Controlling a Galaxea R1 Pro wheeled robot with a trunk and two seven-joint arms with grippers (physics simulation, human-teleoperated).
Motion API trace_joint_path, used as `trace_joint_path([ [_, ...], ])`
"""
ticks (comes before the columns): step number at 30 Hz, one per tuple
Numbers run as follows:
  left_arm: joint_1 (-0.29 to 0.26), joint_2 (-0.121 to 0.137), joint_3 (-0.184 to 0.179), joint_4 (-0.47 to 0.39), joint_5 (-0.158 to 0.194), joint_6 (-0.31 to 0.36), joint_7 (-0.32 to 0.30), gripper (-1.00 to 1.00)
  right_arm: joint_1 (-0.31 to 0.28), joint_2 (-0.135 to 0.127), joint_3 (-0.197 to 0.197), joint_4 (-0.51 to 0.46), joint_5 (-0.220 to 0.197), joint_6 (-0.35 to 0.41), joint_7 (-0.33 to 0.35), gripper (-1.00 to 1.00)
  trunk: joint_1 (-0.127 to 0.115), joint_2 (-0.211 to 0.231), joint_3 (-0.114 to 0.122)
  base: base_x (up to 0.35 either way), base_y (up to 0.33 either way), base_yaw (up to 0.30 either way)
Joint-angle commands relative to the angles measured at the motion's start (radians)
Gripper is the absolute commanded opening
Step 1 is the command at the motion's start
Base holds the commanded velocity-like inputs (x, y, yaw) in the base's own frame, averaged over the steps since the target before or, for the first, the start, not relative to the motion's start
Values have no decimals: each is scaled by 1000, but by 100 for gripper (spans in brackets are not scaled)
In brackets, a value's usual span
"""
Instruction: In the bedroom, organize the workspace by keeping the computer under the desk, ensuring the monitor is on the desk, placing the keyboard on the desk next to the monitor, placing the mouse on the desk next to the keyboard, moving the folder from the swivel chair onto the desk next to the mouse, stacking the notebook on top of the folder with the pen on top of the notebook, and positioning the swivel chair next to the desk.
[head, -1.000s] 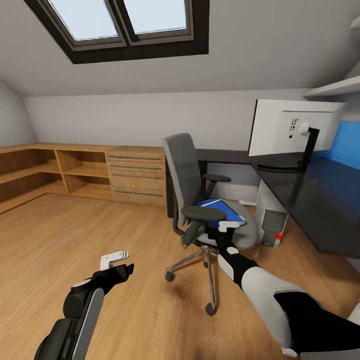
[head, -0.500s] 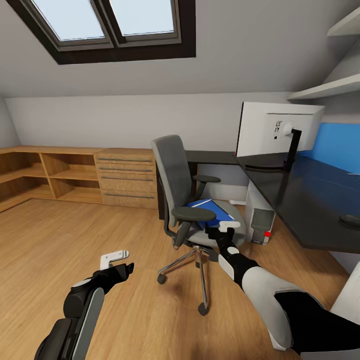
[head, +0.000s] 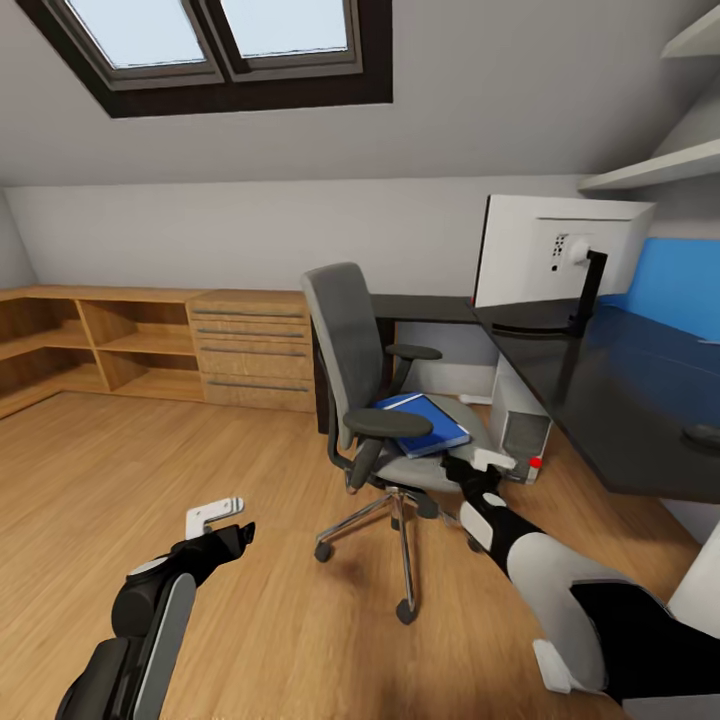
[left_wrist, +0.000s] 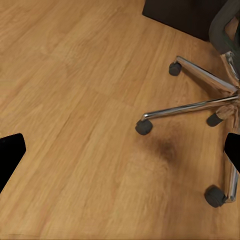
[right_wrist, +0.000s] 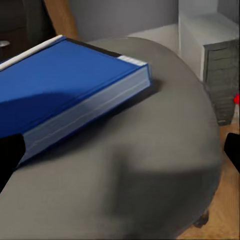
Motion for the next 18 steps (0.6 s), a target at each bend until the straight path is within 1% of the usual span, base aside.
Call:
trace_joint_path([
  [1, -1, -1, 2, -1, 11, 4, 7, 100, -1, -9, 3, 0, -43, -2, -2, 100, 0, -1, -5, 0, 0, 0],
  [3, -1, -2, 4, -1, 11, 4, 7, 100, -1, -19, 4, -1, -106, -2, -1, 100, 1, -1, -13, 0, 0, 0],
  [7, -1, -2, 5, -2, 11, 4, 7, 100, -1, -26, 5, -4, -152, -12, 2, 100, 3, -2, -28, 0, 0, 0],
  [11, -1, -2, 5, -2, 11, 4, 7, 100, -1, -26, 5, -3, -163, -58, 8, 100, 5, -3, -44, 0, 0, 0],
  [16, -1, -2, 5, -2, 11, 4, 7, 100, -1, -31, 3, -3, -171, -70, 13, 100, 7, -4, -63, 0, 0, 0],
  [17, -1, -2, 5, -2, 11, 4, 8, 100, -1, -34, 3, -3, -182, -72, 14, 100, 7, -5, -67, 0, 0, 0],
  [18, -1, -2, 5, -2, 11, 4, 8, 100, -1, -36, 3, -4, -203, -72, 14, 100, 8, -5, -71, 0, 0, 0],
])
